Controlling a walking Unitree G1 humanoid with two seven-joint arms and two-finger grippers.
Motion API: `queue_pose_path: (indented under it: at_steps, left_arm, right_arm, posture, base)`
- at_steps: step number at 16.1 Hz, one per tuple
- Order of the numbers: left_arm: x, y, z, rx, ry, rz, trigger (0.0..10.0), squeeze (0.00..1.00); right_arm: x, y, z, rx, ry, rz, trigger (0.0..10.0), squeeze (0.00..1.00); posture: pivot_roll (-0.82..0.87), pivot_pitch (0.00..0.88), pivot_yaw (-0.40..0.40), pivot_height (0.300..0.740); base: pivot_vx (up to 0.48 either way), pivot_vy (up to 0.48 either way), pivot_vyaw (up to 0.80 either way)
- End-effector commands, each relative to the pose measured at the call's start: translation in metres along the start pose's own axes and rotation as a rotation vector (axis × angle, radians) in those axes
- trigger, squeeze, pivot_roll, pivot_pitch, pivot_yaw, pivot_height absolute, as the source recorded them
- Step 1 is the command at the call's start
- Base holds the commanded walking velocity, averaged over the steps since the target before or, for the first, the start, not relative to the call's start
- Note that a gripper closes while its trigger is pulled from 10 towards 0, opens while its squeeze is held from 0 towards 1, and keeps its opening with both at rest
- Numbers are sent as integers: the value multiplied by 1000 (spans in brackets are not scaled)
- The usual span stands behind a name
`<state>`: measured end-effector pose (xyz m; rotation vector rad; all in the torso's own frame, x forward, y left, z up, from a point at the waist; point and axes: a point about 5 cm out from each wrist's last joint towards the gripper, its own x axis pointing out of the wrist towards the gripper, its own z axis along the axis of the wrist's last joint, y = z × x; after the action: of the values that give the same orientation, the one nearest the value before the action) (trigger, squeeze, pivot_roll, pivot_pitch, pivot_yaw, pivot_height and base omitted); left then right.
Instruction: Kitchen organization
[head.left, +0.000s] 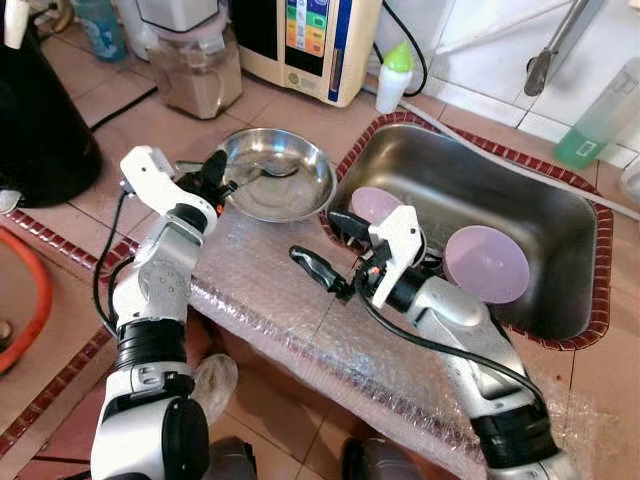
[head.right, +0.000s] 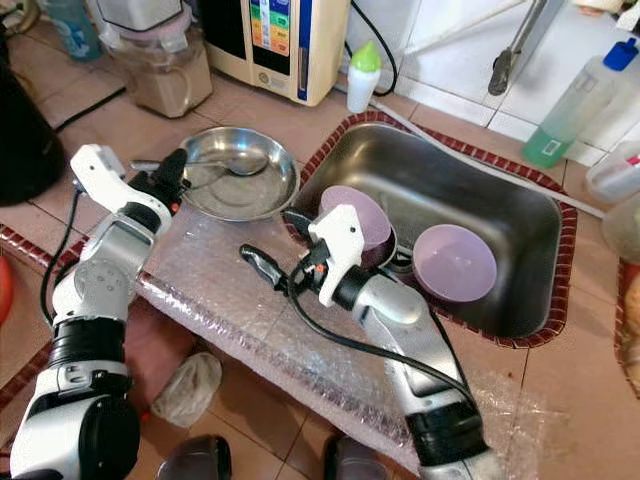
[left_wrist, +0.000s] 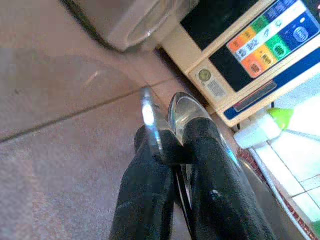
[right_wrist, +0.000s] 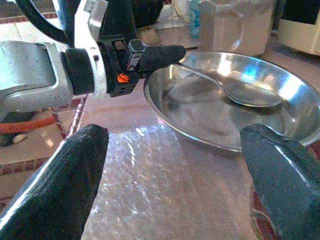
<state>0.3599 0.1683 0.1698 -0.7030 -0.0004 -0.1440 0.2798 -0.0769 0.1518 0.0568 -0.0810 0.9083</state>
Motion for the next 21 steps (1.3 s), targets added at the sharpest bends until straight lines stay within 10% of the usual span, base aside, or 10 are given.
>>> queue_pose_path:
  at_steps: [1,9,10,12,20,21]
  left_arm:
    - [-1,-2,4,38,-19,-13,0,0]
    - [-12,23,-22,112,98,109,0,0]
    - [-12,23,-37,106,130,97,9529,59]
    - [-10,22,-42,103,140,96,10000,1000]
    - [-8,29,-42,183,109,184,10000,1000]
    - [-9,30,-35,208,69,200,10000,0]
  right_arm:
    - [0,-5,1,-17,-9,-23,10000,0]
    - [6,-12,-2,-30,-38,-68,10000,0]
    - [5,-12,-2,-34,-34,-68,10000,0]
    - [4,-13,-2,-37,-29,-66,10000,0]
    - [0,-16,-3,-53,-16,-67,10000,0]
    - [0,-16,-3,-53,-15,-67,10000,0]
  posture:
    - [28,40,15,740]
    - [36,30,18,740]
    - [30,42,4,740]
    - [25,46,-2,740]
    - [12,49,-10,740]
    - [13,49,-11,740]
  base:
    - [0,0,0]
    - [0,0,0]
    - [0,0,0]
    - [0,0,0]
    - [0,0,0]
    - [0,0,0]
